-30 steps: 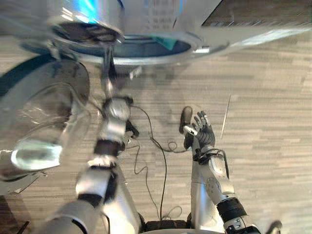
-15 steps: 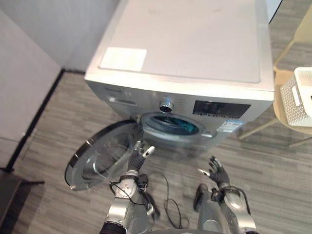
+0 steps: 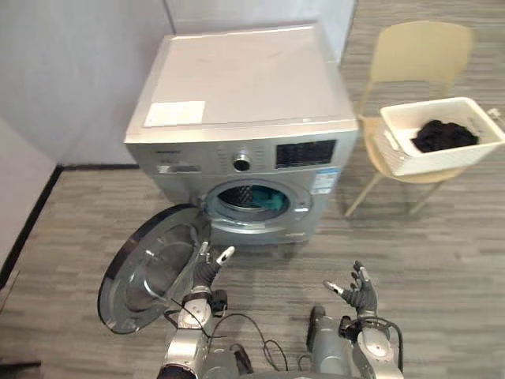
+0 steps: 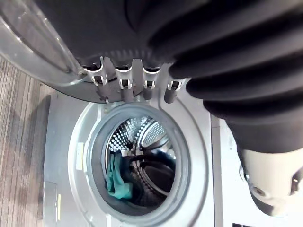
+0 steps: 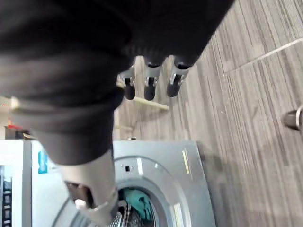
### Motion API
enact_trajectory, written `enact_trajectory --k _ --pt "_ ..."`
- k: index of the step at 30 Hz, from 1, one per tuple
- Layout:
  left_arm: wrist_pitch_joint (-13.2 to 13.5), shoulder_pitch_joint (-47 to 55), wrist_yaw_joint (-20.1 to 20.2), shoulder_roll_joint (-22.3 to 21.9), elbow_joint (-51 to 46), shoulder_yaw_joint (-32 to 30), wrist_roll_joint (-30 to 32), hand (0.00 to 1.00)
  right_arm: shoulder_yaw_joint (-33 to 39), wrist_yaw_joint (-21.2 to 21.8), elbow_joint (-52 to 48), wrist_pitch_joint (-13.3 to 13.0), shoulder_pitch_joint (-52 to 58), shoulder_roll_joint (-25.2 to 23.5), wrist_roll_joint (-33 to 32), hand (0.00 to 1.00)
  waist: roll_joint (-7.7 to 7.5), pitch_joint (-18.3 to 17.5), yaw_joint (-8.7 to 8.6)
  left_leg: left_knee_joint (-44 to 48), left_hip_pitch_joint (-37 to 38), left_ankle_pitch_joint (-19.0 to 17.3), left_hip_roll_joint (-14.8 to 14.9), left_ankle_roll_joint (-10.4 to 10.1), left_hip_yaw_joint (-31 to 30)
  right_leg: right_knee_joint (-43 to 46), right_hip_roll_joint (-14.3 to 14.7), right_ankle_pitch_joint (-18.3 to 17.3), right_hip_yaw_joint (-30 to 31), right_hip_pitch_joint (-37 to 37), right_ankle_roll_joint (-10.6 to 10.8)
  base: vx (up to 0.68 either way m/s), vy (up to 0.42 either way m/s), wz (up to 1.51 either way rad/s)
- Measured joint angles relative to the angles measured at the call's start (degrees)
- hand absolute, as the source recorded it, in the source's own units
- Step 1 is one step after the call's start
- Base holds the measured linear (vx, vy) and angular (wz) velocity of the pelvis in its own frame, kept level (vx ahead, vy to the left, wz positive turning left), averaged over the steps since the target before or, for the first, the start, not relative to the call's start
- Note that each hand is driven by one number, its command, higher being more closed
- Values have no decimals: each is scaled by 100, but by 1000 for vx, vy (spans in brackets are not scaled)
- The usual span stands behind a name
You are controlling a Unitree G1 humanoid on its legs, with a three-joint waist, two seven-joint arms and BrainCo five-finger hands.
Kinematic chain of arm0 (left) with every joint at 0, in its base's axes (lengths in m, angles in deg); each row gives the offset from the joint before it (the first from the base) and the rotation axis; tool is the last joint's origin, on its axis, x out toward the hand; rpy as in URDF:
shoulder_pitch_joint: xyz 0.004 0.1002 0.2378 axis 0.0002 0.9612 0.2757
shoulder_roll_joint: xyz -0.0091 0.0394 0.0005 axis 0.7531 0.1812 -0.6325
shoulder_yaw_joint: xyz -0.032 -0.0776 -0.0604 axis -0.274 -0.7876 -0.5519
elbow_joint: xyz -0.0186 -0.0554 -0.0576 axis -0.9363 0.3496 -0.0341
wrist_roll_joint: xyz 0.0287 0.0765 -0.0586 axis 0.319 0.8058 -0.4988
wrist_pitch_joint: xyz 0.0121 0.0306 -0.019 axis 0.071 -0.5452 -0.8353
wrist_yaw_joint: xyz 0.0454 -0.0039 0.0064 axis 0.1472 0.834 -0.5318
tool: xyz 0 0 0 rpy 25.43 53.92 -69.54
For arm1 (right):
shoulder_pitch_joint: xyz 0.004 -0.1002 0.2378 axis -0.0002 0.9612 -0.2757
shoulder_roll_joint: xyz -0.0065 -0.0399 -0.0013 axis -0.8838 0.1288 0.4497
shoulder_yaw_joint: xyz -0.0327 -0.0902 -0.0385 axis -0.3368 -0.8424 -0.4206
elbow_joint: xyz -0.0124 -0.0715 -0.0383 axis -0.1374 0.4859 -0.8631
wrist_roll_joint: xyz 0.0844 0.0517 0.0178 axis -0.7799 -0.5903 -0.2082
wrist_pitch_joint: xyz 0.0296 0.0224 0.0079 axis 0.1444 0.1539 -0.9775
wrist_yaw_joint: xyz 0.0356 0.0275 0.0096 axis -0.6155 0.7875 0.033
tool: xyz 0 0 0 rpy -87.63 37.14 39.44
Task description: Pick up the laundry basket with both hands and put the clothes into the washing machine.
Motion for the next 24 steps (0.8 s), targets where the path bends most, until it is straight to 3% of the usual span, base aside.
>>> enact_trajectory --k 2,4,5,6,7,8,9,11,14,15,16,17,19,20,22,24 --pt "13 20 3 30 1 106 -33 0 -4 -37 -2 -36 -32 5 37 0 13 -151 -10 -272 -45 302 148 -117 232 214 -192 -370 -34 207 30 -107 -158 -70" --pt "27 27 10 53 1 189 -32 0 -5 -35 0 -39 -80 4 100 0 17 -215 17 -339 -148 484 374 -239 385 77 -332 -409 -7 467 64 -88 -343 -71" --pt "27 58 9 74 2 231 -30 0 -4 -38 -1 -44 -116 2 138 0 -53 -310 21 -375 -233 615 514 -373 483 -294 -527 -279 -5 714 65 -90 -436 -95" --pt "22 36 13 124 11 293 -29 0 13 -42 2 -40 -149 1 156 0 -154 -378 7 -321 -320 740 695 -512 569 -805 -465 -257 29 855 433 -92 -490 -90" --pt "20 13 14 121 47 292 -27 0 21 -57 -2 -40 -210 5 154 0 -125 -407 3 -323 -351 814 749 -627 606 -955 -269 -286 -137 873 438 -74 -425 -127" --pt "18 -1 8 -41 106 253 -26 0 22 -103 -6 -33 -411 136 156 0 -2 -479 136 -439 -293 832 884 -650 587 -1213 40 -266 -215 741 417 -50 -445 -167" --pt "19 -2 5 -145 116 253 -26 0 4 -155 -3 -38 -522 226 164 0 75 -539 184 -580 -81 957 1182 -812 870 -1410 246 -251 -574 718 463 -13 -315 -174" --pt "23 -112 0 -237 238 246 -28 0 -35 -160 -1 -52 -670 309 173 0 152 -582 112 -616 96 1190 1527 -973 1179 -1477 582 -312 -795 730 552 11 -303 -102" --pt "26 -148 -11 -288 272 35 -32 0 -315 -131 -48 -49 -649 339 153 0 181 -603 74 -433 349 1500 1973 -762 1293 -1476 1080 -368 -645 750 345 -5 -384 -85" --pt "28 -48 -19 -307 272 -123 -104 0 -502 -102 -130 -49 -630 350 139 0 182 -604 123 -84 428 1638 2192 -561 1362 -1476 1257 -392 -396 761 253 17 -242 -118" --pt "30 110 -20 -304 270 -301 -179 0 -649 -28 -199 -49 -608 339 140 0 144 -599 170 423 356 1853 2362 -12 1175 -1515 1386 -390 -115 811 139 26 -234 -125" --pt "35 254 -20 -311 270 -418 -263 0 -771 27 -237 -49 -604 297 141 0 100 -562 203 960 151 1674 2372 421 608 -1614 1441 -389 99 909 35 33 -169 -111" --pt "56 515 -14 -371 256 -534 -284 0 -828 116 -241 -42 -629 326 141 0 174 -529 371 2001 -264 675 1792 175 -659 -1750 1555 -466 550 1074 -175 42 -44 -111" --pt "62 736 -11 -382 227 -557 -324 0 -840 126 -240 -42 -663 358 130 0 267 -504 488 2389 -490 300 1287 204 -1067 -1794 1648 -480 760 1194 -243 56 19 -109" --pt "65 1027 -8 -385 115 -627 -379 0 -895 121 -240 -39 -720 344 50 0 324 -499 560 2480 -844 -108 721 264 -1117 -1877 1723 -484 935 1331 -247 95 34 -72" --pt "58 1077 -10 -383 47 -701 -380 0 -914 111 -254 -38 -780 337 -34 0 289 -479 653 2264 -1160 -195 337 230 -1060 -2033 1696 -483 967 1449 -247 140 60 -24"
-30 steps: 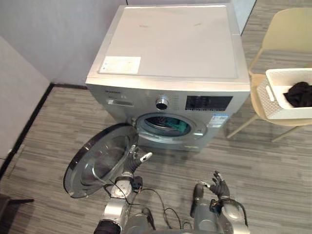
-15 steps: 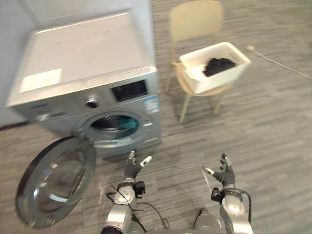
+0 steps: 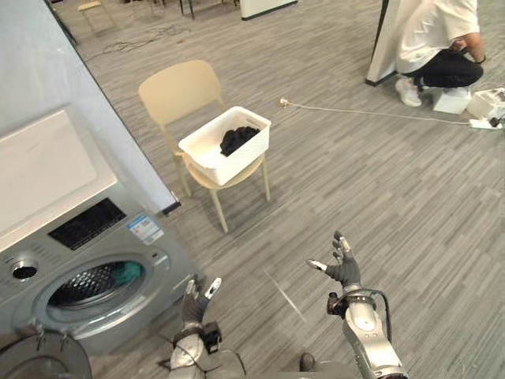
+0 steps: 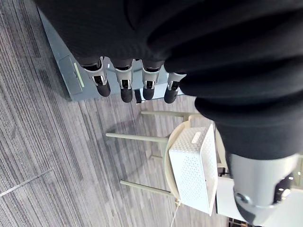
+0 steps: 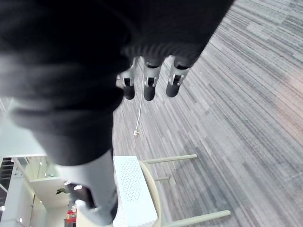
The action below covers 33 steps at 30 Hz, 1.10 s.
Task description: Pick up the laundry basket with both hands and put the clothes into the washing machine.
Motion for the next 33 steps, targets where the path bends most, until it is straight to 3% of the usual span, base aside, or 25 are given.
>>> enact_trajectory --k 3,5,8,9,11,13,15,17,18,20,21,22,23,24,25,27,29,33 --pt "-4 -4 3 -9 -235 -26 3 0 -53 -36 -245 42 -99 -3 -33 0 9 51 137 -786 -374 25 -388 -35 294 -138 -148 -71 63 162 118 206 130 -7" --pt "-4 -4 -10 -10 -314 -39 3 0 -71 -111 -473 49 -202 1 -36 0 38 39 157 -1598 -330 304 -433 -207 680 -140 -317 -308 86 413 454 310 201 -3" --pt "-30 -72 -67 -15 -347 -52 -47 0 -25 -278 -551 66 -414 -35 -90 0 -129 -32 144 -1537 -88 -54 -838 431 798 188 -686 -621 69 549 724 475 288 15" --pt "-71 -104 -136 -17 -331 -41 -108 0 93 -336 -540 95 -486 -60 -69 0 -210 -35 164 -1409 79 -337 -1003 541 818 1428 -937 -856 91 158 1114 612 346 26" --pt "-172 -169 -150 92 -294 133 -94 0 336 -380 -519 120 -380 -223 31 0 -372 21 94 -1611 716 -488 -1399 645 657 4301 -1322 -454 257 -688 1830 505 249 52" --pt "-247 -195 -153 272 -289 415 -83 0 577 -414 -519 137 -169 -283 33 0 -378 17 -92 -1841 1285 -503 -1569 675 196 5730 -1401 -514 53 -913 1710 457 72 114" --pt "-248 -179 -152 340 -336 447 22 0 670 -476 -520 126 -153 -294 39 0 -413 -15 -153 -2154 1677 -501 -1609 672 -2 5785 -1480 -657 -137 -1137 1413 418 13 84" --pt "-255 -215 -144 417 -333 463 45 0 773 -501 -519 120 -151 -307 44 0 -492 -76 -178 -2245 1818 -515 -1658 638 -299 5066 -1674 -854 -368 -1415 1058 388 -60 61" --pt "-257 -231 -143 419 -327 472 69 0 828 -502 -519 119 -149 -305 45 0 -484 -71 -176 -2242 1846 -533 -1653 549 -375 4752 -1671 -914 -380 -1469 995 350 -117 51" --pt "-261 -319 -124 414 -291 522 134 0 1038 -506 -519 121 -139 -287 63 0 -399 -40 -185 -2165 1963 -734 -1523 163 -691 3331 -1454 -953 -224 -1646 901 341 -161 53" --pt "-260 -355 -123 423 -260 537 146 0 1088 -508 -519 122 -118 -290 68 0 -388 -34 -183 -2092 1968 -787 -1474 68 -754 2954 -1366 -919 -96 -1694 890 337 -211 50" --pt "-266 -424 -126 430 -171 566 175 0 1176 -519 -521 122 -76 -290 104 0 -367 -21 -187 -1962 1995 -878 -1385 -97 -789 2382 -1242 -733 106 -1719 800 442 -320 57" --pt "-270 -444 -131 454 -77 616 256 0 1311 -550 -537 127 68 -321 195 0 -412 -42 -196 -1702 2093 -1061 -1278 -415 -861 1441 -1121 310 474 -1596 679 477 -338 62" --pt "-287 -467 -130 412 60 617 296 0 1389 -556 -543 139 131 -309 220 0 -270 -47 -225 -1575 2143 -1140 -1135 -513 -959 1511 -996 392 482 -1481 870 485 -316 45" --pt "-332 -406 -125 249 107 629 313 0 1503 -595 -571 174 192 -246 259 0 -101 -89 -164 -1355 2062 -1167 -869 -614 -1046 1486 -778 440 475 -1359 733 292 -176 18" --pt "-323 -382 -115 107 110 679 350 0 1745 -736 -813 203 239 -257 278 0 -75 -110 -195 -1736 2087 -1119 -711 -638 -1066 1434 -760 389 509 -1210 660 196 -207 18" --pt "-310 -413 -121 -11 104 615 350 0 1909 -791 -1099 201 215 -251 398 0 -31 -139 -164 -2254 2169 -799 -578 -834 -1070 1382 -748 291 401 -1122 745 99 -185 4" --pt "-304 -279 -125 -7 119 390 276 0 1927 -946 -1128 196 42 -422 482 0 -127 -165 -175 -1881 2016 -781 -317 -865 -1124 1225 -573 41 186 -914 678 78 -157 18"
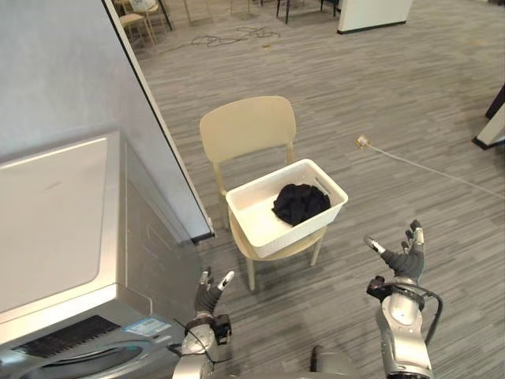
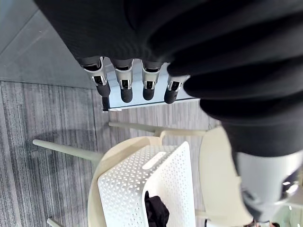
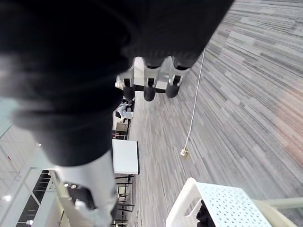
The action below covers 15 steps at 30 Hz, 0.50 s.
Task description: Pick up the laundry basket with both hands and put the clothes into the washing machine.
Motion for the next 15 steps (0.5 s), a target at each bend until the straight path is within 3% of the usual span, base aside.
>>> enact_trajectory --k 1,2,4,7,10,12,13,15 --pt "0 38 -10 -21 -5 -118 -174 0 -9 -114 -11 0 -44 -13 -7 0 -30 56 -1 1006 -475 42 221 72 -158 -120 101 -51 -294 183 -85 91 -209 58" --pt "-8 118 -18 -24 -2 -124 -283 0 -15 -238 -15 3 -78 -2 -5 0 -16 126 42 1808 -865 263 434 447 -181 -200 167 -90 -493 419 -149 79 -176 66" --pt "-13 327 -16 10 0 -110 -351 0 36 -399 -23 8 -82 17 -2 0 -28 147 81 2284 -984 683 738 800 329 -454 158 -120 -755 854 -199 111 -140 75" --pt "-14 343 26 19 -2 -41 -376 0 526 -590 -43 35 -160 262 11 0 -80 120 -1 2163 -1124 896 1036 750 1435 -1003 -21 -114 -1369 1244 -238 127 -101 122" --pt "-17 320 138 -11 10 44 -374 0 1145 -617 237 197 -439 629 16 0 -54 115 36 1758 -1350 530 688 604 2098 -1383 -236 21 -1736 1399 -189 65 40 87" --pt "-26 337 147 -2 32 36 -368 0 1295 -662 572 265 -589 898 30 0 4 85 83 971 -1361 577 404 681 2214 -1341 -238 45 -1902 1429 -140 65 145 34" --pt "-61 284 170 87 185 41 -370 0 1306 -580 717 378 -541 916 152 0 -50 60 115 770 -1259 461 251 955 2132 -1070 -333 -78 -1928 1413 -31 84 176 27" --pt "-185 166 257 189 377 49 -365 0 1374 -394 729 459 -481 908 285 0 -248 76 -29 642 -1265 425 -54 935 1909 -325 -699 -296 -1981 1172 131 90 169 55"
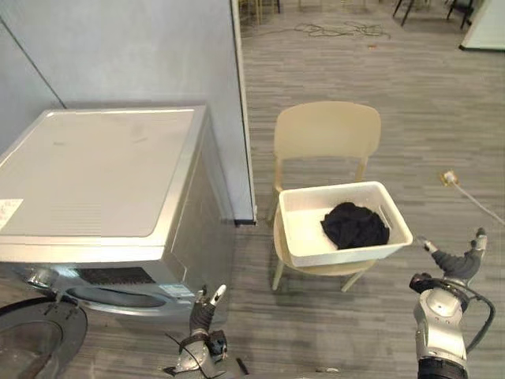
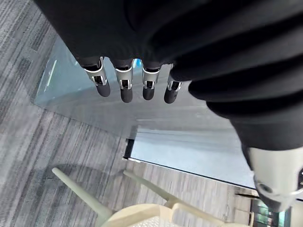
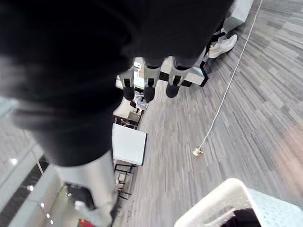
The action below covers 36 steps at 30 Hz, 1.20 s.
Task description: Pick up the laundry basket with both hands and put the clothes into the washing machine.
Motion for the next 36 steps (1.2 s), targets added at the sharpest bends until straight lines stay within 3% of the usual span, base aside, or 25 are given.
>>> enact_trajectory --k 2,4,6,10,12,13,14,16,18,20,22,26,29,33,36 --pt "-74 -115 34 70 90 24 158 0 215 19 26 14 -6 0 53 0 -64 28 -145 -176 67 -23 -203 -3 -136 960 -328 1 42 -384 -24 123 158 78" --pt "-143 -130 123 197 94 16 411 0 344 94 281 94 28 10 71 0 -181 64 -232 -221 284 70 -285 184 -139 1689 -612 -62 229 -584 -94 159 74 66" --pt "-170 -118 120 308 93 -52 557 0 332 237 398 135 28 41 179 0 -149 31 -200 -250 355 70 -221 185 -158 1592 -614 -140 191 -716 -199 127 -43 13" --pt "-174 -38 140 351 94 -57 677 0 333 568 646 263 18 344 569 0 -102 42 -186 -247 353 69 30 147 -296 594 -570 -76 391 -1073 -167 94 -153 10" --pt "-168 -15 225 376 92 -58 678 0 333 670 824 307 24 550 695 0 -148 35 -168 -146 371 44 170 -43 -410 57 -508 232 764 -1156 -135 125 -349 18" --pt "-165 -19 239 404 89 -56 679 0 335 728 911 364 28 684 774 0 -263 12 -171 -34 383 -4 196 -283 -505 -175 -512 556 958 -1112 -157 133 -471 35" --pt "-162 -45 263 419 162 -90 689 0 332 831 1070 374 -32 951 902 0 -285 136 -164 221 330 -205 342 -620 -707 -13 -469 840 996 -1096 317 103 -396 26" --pt "-152 -27 410 257 96 -68 691 0 257 1064 1532 446 -286 1542 1059 0 43 121 -132 370 127 -260 750 -734 -925 186 -95 614 871 -1254 124 75 -306 0" --pt "-128 -97 513 195 64 -35 688 0 249 1137 1613 471 -529 1901 1069 0 98 199 -154 81 -39 -73 761 -875 -1034 389 -43 518 797 -1561 1 67 -278 5" --pt "-94 -179 530 182 11 -32 635 0 211 1209 1629 467 -935 2159 1062 0 127 535 -178 -217 -163 214 758 -994 -1085 439 2 571 754 -1803 -85 4 -203 2" --pt "-34 -200 549 183 -50 -23 551 0 39 1207 1696 463 -1244 2304 1023 0 169 668 -201 -328 -425 366 720 -1004 -1083 437 -14 615 753 -2096 -149 -66 -118 3" --pt "-9 -224 537 186 -31 28 428 0 -501 1203 2253 339 -1712 2309 330 0 129 1042 -197 -642 -677 560 615 -1093 -1166 341 -31 713 646 -2389 -245 -56 -75 18" --pt "-7 -255 479 191 -15 32 422 0 -970 1244 2310 331 -1818 2153 83 0 119 1177 -42 -692 -840 772 554 -987 -1239 317 -86 749 572 -2480 -276 -6 -19 15" --pt "110 -543 482 227 205 203 320 0 -1674 1398 2776 -120 -2368 2096 -520 0 131 1280 16 -876 -1019 851 465 -1021 -1329 -67 -97 1007 447 -2481 -246 -26 33 15" --pt "176 -627 558 292 207 411 323 0 -2226 1623 3062 -299 -2926 2067 -511 0 116 1383 66 -886 -1163 1027 346 -954 -1393 -400 -139 1278 436 -2455 -252 -15 66 12"
